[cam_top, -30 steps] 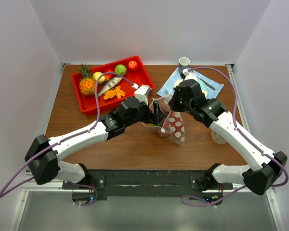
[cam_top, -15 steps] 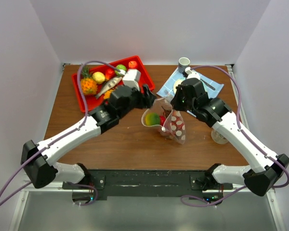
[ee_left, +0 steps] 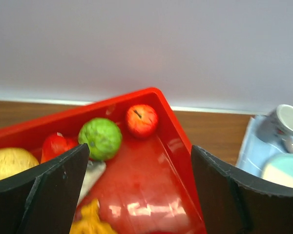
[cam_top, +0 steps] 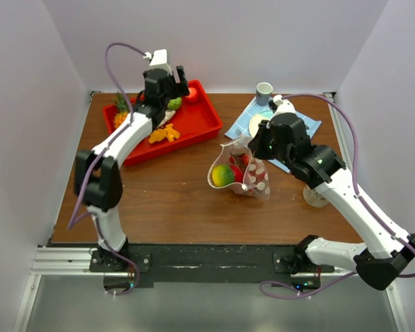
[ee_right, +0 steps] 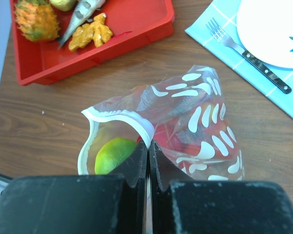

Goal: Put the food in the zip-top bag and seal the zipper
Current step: Pick up the fake fruit from the bin.

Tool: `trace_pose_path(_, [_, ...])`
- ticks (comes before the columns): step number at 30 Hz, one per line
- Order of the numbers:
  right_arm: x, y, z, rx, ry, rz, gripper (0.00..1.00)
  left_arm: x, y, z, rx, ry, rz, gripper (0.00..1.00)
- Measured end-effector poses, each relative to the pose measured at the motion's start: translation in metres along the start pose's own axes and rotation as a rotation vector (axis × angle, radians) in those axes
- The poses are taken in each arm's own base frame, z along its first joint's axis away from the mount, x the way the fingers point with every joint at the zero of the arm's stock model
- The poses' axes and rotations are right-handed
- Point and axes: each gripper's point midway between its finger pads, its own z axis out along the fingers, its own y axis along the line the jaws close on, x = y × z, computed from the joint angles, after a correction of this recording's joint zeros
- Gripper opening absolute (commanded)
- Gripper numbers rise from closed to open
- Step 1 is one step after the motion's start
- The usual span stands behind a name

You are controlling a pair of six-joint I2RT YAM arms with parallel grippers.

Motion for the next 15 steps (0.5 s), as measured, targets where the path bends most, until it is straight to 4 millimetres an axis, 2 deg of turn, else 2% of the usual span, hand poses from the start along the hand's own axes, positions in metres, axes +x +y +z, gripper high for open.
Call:
trace_pose_path(3, [-0.002,0.002,-0.007,-0.023,-0.009,-0.005,0.00,0.015,0.017,0.048,-0.033,0.013,0.048,0.93])
trace_pose_path(7, [0.000,0.006,-0.010,-0.052,0.001,-0.011,0.00,0.048,0.040,0.094,-0.069,0.049,0.107,0.97])
trace_pose_path(10, [0.002,0.007,-0.010,-0.060,0.009,-0.013,0.00,0.074,0.052,0.118,-0.081,0.078,0.147,0.98])
trace_pose_path(15, [0.008,0.007,-0.008,-0.066,0.028,-0.022,0.00,0.114,0.066,0.139,-0.092,0.130,0.200,0.97])
